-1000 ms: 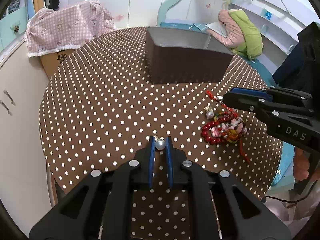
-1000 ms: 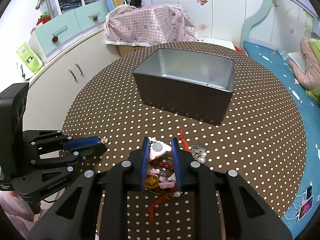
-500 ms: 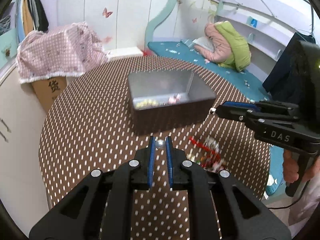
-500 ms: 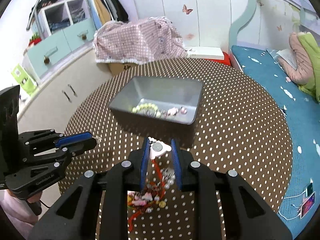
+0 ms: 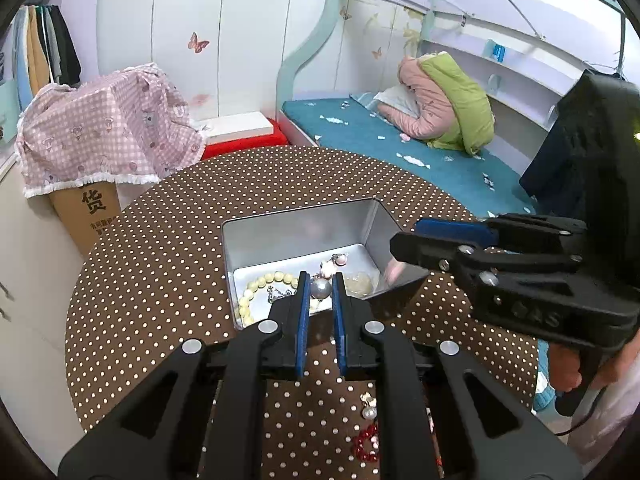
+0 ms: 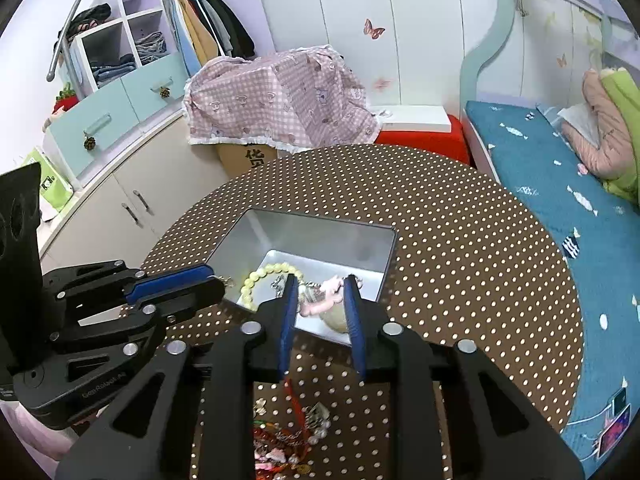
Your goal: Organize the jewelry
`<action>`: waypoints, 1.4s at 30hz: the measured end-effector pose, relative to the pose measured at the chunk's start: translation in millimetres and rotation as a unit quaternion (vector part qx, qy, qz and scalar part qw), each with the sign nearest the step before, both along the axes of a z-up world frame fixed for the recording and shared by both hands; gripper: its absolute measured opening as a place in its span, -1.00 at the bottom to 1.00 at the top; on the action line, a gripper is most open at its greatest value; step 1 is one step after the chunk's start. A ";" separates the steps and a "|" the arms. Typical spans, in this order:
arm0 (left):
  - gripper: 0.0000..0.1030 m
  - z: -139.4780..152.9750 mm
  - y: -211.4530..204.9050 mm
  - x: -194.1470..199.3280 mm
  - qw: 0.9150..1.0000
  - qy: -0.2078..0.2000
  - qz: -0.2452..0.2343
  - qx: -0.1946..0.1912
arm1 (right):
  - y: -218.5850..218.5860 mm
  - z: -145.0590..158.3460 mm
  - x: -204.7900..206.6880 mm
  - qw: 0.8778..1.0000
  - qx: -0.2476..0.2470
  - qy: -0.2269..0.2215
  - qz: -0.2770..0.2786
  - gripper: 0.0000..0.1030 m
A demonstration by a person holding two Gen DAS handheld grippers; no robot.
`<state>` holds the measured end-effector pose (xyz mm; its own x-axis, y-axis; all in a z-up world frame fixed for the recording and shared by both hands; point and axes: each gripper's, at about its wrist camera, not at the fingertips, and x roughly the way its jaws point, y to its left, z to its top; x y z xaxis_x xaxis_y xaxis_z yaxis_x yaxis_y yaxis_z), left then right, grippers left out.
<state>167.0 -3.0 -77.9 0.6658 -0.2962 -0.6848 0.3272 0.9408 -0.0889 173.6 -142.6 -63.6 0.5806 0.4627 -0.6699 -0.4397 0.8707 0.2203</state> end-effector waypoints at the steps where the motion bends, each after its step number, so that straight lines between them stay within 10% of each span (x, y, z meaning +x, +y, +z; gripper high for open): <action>1: -0.78 -0.6 -1.8 2.4 1.000 0.001 -0.001 0.003 | -2.1 0.4 -0.6 1.000 0.000 -0.003 -0.004 -0.13; 23: -0.54 -20.8 -2.8 -31.0 0.999 0.031 -0.001 0.011 | -20.8 -59.3 -31.3 0.996 -0.025 0.080 0.002 -0.12; 42: -0.54 -63.4 -14.5 -51.2 0.995 0.097 -0.016 0.018 | -19.9 -71.9 -59.1 0.996 -0.070 0.061 0.014 -0.71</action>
